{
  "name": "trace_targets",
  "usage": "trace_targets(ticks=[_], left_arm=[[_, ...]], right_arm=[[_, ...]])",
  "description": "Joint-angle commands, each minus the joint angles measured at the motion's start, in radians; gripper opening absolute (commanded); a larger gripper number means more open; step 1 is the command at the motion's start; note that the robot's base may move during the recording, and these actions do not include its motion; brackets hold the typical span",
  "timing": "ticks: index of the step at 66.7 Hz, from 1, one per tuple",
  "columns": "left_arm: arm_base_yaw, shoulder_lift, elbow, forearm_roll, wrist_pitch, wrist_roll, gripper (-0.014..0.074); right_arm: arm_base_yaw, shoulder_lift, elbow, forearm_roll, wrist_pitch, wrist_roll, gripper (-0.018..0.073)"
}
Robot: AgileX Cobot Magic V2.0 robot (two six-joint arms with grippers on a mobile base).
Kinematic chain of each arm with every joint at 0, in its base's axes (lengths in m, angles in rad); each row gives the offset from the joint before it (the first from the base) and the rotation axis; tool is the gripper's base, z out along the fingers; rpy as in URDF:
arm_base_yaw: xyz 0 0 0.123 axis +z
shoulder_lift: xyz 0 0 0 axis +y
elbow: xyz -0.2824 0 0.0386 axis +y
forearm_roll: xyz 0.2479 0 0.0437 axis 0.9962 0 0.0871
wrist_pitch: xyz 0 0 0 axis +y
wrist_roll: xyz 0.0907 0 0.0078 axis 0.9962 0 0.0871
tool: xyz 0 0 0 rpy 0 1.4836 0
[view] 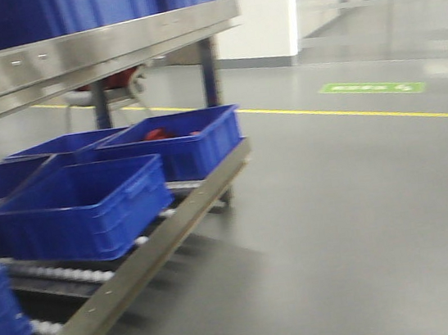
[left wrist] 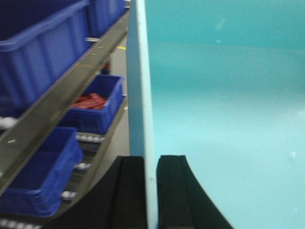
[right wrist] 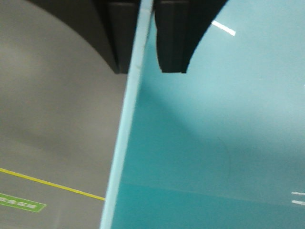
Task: Fetch blue bin and place on conveyor start
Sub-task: 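Hold the teal bin with both grippers while driving to the red conveyor table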
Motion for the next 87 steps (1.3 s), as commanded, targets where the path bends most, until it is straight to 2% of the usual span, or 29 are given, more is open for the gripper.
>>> trace_targets(ticks=[1, 87], left_arm=[[-0.015, -0.011, -0.012, -0.060, -0.060, -0.002, -0.0111], [-0.017, -0.011, -0.012, -0.059, -0.060, -0.002, -0.0111]], right_arm=[[0.013, -0.012, -0.005, 0.046, -0.084, -0.023, -0.0153], [0.013, -0.012, -0.005, 0.046, -0.084, -0.023, -0.0153]])
